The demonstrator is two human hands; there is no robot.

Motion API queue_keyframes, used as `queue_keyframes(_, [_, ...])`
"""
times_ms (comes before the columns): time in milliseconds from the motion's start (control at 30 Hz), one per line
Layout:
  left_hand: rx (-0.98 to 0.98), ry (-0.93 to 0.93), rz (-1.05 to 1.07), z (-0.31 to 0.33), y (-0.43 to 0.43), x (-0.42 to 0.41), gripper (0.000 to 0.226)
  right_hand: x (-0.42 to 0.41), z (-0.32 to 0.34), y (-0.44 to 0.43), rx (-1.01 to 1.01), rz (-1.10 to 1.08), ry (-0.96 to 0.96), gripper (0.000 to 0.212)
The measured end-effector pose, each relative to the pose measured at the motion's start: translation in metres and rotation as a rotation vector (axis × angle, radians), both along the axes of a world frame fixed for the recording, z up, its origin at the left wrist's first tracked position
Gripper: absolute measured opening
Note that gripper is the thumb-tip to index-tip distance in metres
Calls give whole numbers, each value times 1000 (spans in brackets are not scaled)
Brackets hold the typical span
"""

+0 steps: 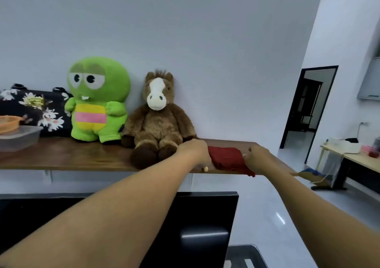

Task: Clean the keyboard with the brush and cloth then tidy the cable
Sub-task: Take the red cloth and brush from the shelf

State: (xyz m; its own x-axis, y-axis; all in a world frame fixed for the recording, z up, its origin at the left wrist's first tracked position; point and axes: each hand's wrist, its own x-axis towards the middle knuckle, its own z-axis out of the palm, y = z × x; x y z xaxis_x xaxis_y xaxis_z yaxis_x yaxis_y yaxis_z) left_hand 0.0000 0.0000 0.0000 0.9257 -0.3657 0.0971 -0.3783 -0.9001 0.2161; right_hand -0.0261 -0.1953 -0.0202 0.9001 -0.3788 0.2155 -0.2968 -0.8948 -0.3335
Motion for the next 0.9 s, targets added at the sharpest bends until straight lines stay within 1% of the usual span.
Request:
queue_keyframes(67, [24,32,23,-6,-12,6,23,6,-7,-7,25,17,-27,32])
queue_keyframes(133, [51,56,50,-14,-22,12,27,16,-16,-12,4,7,-17,26])
queue_keyframes(167, [57,58,63,-16,-26,15,26,23,-21,-14,9,5,-22,27])
queue_keyframes(233, [57,42,76,-20,-34,19,24,31,-28,-15,9,2,-6,34])
queue_keyframes(300, [69,3,80,-22,-43,21,24,37,-32,-15,-52,-19,14,35])
queue_keyframes(367, [60,-1,99,-21,-48,21,25,41,-34,-10,-106,-68,-6,37])
queue_keyframes(400, [47,8,112,-20,-49,20,26,42,-34,-7,-102,-95,1,37])
queue_keyframes(533, [-44,57,167,-16,-48,22,24,52,-33,0,104,-162,35,15])
queue_keyframes(600, [-80,100,178,-15,-45,23,20,53,-31,1,174,-156,17,22])
queue_keyframes(667, [-116,136,186,-12,-41,24,19,51,-25,2,276,-134,-38,21])
queue_keyframes(700, [-135,122,189,-11,-40,24,20,49,-21,2,327,-112,-76,20])
queue_keyframes(767, [-181,63,176,-4,-37,19,19,43,-11,0,394,-76,-145,25])
queue_keyframes(833, [-241,14,136,5,-36,11,17,28,3,-1,393,-51,-201,27])
queue_keyframes(900, [-306,28,86,17,-36,-3,15,7,19,-3,340,-52,-244,25])
